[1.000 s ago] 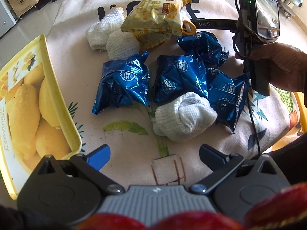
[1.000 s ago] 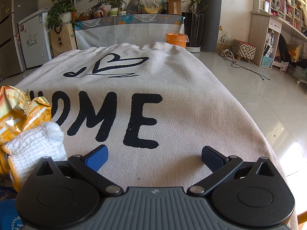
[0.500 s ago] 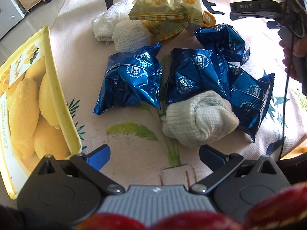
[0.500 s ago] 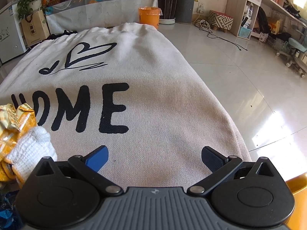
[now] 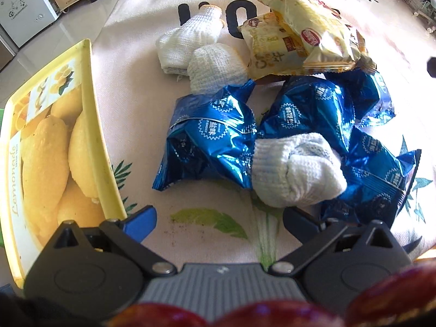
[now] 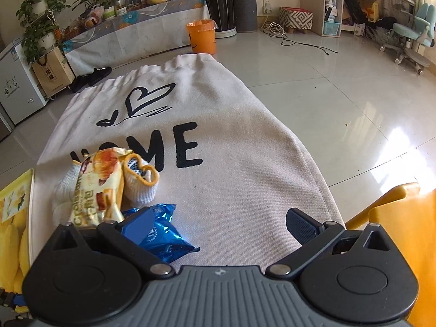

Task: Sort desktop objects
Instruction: 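Bring the left gripper to the rim of the yellow tray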

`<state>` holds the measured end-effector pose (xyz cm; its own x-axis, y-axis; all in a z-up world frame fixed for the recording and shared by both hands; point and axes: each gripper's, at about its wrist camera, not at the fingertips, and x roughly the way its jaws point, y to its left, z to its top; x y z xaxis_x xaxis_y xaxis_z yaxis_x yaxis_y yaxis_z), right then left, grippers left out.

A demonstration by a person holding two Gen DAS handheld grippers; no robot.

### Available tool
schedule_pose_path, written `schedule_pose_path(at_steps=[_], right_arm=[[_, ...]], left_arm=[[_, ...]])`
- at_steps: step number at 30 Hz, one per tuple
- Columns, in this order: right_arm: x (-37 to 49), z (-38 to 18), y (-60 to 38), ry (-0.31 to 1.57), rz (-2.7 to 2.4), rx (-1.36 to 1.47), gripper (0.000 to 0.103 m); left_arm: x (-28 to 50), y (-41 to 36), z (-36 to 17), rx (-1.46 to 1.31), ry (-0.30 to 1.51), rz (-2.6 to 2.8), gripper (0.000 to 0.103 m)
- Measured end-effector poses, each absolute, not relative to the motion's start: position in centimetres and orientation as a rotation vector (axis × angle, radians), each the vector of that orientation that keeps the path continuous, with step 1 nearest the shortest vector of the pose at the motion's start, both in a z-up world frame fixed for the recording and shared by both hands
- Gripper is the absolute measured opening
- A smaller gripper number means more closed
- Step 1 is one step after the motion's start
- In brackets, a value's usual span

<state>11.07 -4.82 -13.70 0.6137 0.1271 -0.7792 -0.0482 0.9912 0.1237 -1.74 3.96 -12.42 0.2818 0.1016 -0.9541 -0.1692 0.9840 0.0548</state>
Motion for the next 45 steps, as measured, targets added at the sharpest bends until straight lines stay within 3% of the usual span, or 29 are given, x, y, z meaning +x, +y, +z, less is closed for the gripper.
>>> schedule_pose_path(at_steps=[15,26,45], right_arm=[[4.3,-14.7,-0.6,0.939,0.181,-0.112,0.103],[3.5,-15.0,-0.6,0.935,0.206,-0.076,0.103],[3.6,-15.6,-0.9,0.963,0.228,0.001,0.103]], left_arm=[[-0.8,4.8,-11.8,-0.138,1.227,0.214,0.102],[-5.7,7.1,-10.5,-0.171,1.158,0.281,0.103],[-7.3,11.7,-12.3,-0.226,1.203,0.414,0.102]])
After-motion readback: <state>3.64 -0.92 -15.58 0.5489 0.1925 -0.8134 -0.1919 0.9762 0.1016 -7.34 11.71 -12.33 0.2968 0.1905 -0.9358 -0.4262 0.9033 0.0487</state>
